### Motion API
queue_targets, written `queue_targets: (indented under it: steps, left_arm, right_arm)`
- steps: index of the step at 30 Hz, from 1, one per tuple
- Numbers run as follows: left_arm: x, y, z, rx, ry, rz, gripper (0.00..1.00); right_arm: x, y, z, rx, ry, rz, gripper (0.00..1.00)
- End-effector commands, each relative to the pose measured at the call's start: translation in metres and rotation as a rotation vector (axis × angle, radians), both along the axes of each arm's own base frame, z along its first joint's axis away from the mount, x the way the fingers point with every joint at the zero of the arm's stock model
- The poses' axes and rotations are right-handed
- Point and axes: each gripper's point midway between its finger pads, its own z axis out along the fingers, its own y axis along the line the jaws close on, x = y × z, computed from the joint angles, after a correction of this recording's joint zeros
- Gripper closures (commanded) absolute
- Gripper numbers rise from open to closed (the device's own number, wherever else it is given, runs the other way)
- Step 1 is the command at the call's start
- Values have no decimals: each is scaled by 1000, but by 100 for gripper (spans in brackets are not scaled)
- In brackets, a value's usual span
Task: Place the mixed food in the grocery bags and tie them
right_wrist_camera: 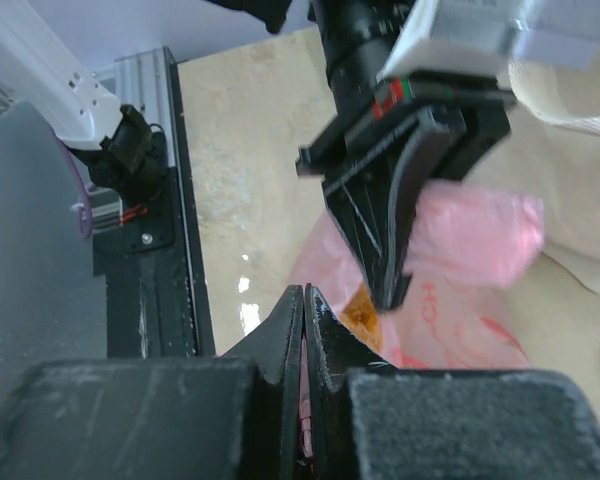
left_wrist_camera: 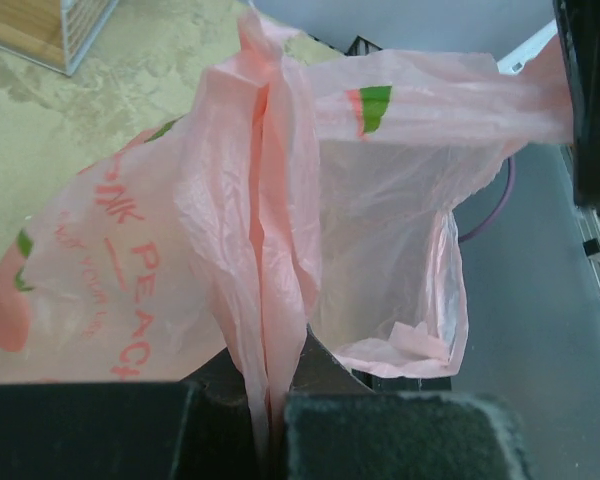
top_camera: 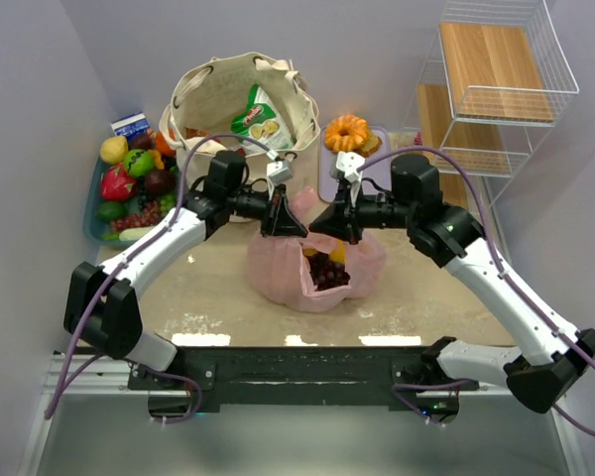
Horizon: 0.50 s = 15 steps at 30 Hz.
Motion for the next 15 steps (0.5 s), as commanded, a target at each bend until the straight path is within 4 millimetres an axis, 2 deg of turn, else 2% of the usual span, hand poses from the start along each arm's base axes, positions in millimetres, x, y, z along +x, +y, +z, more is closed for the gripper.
queue_targets:
  steps: [1,2,6,8,9,10,12,13,15]
  left_arm:
    - [-4,-14,0,7,11,-58,100]
    - [-7,-15,-1,2,11,-74,100]
    - [-22,-18,9,-80,10,-118,100]
    - [-21,-19,19,-124,-46,-118,100]
    - [-23,-19,17,-125,-34,-118,96]
    - [-23,-19,19,-131,-41,-118,81]
    - [-24,-19,16,-128,-34,-114,74]
    - [-24,-18,15,-127,-34,-113,66]
    - [-22,-18,13,-120,-43,-97,57]
  right_arm:
    - [2,23,34,159,-43,60,100]
    - [6,27,41,190,-39,45,100]
    - [18,36,31,212,-10,29,100]
    - [23,43,27,229,8,37,100]
    - [24,46,22,231,20,40,100]
    - [25,48,16,229,39,54,100]
    - [26,52,18,250,33,64,100]
    - [28,53,16,250,35,61,100]
    - [32,55,13,247,32,55,100]
